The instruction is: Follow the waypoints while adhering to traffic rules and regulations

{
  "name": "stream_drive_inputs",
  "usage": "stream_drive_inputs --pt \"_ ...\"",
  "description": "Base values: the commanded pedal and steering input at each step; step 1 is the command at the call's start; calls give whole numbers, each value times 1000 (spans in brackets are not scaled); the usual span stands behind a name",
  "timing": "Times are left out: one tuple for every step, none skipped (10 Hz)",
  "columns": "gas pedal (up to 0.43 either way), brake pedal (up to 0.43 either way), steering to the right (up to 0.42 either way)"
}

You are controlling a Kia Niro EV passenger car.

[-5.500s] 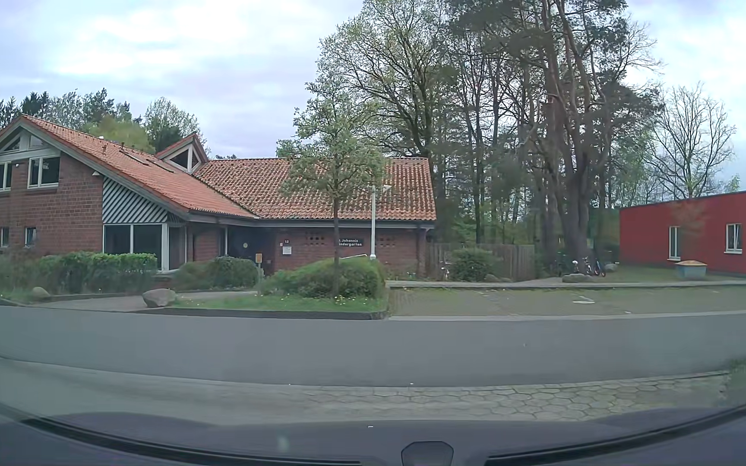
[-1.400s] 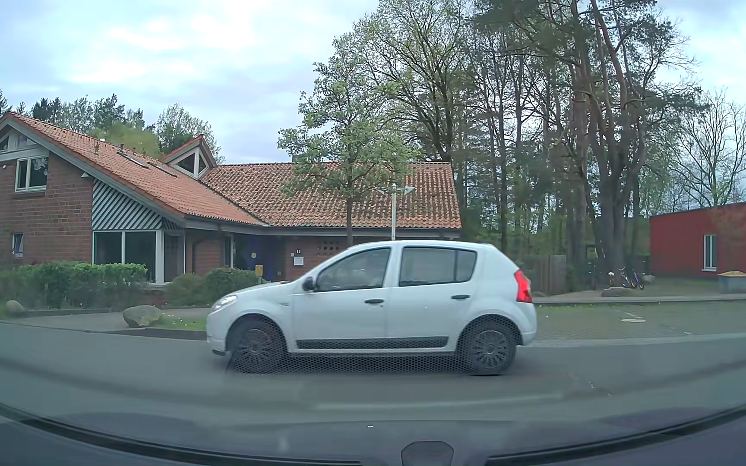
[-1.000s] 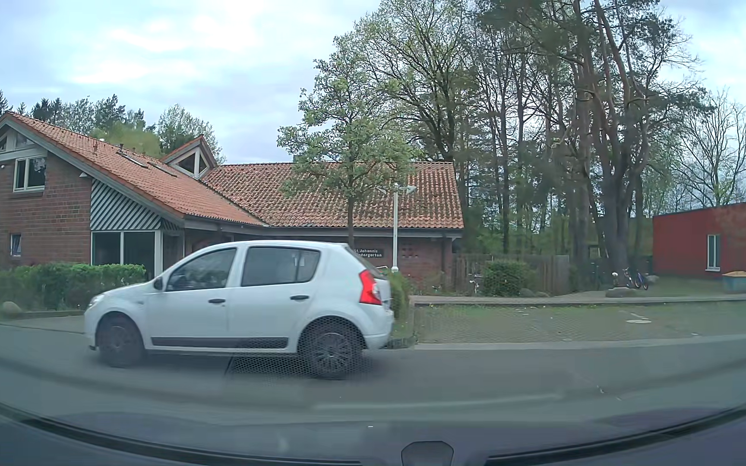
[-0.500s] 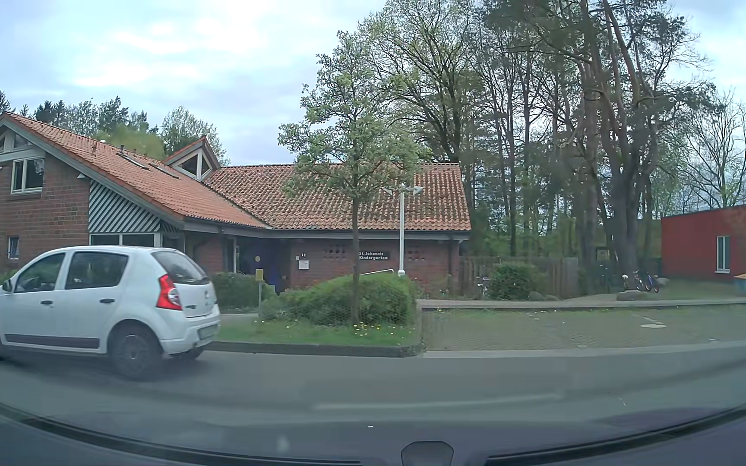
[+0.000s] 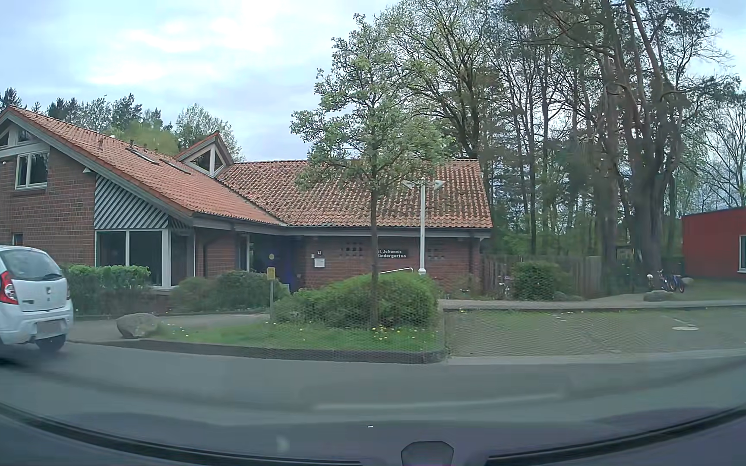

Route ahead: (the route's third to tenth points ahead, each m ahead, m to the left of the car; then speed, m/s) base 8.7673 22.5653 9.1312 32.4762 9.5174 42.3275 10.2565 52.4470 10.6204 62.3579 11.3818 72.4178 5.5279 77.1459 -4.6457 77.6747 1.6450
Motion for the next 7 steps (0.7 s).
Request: stream_drive_inputs --pt "98 0 -371" --pt "79 0 -403" --pt "79 0 -450" --pt "79 0 -492" --pt "79 0 -520" --pt "79 0 -549" --pt "79 0 -573"
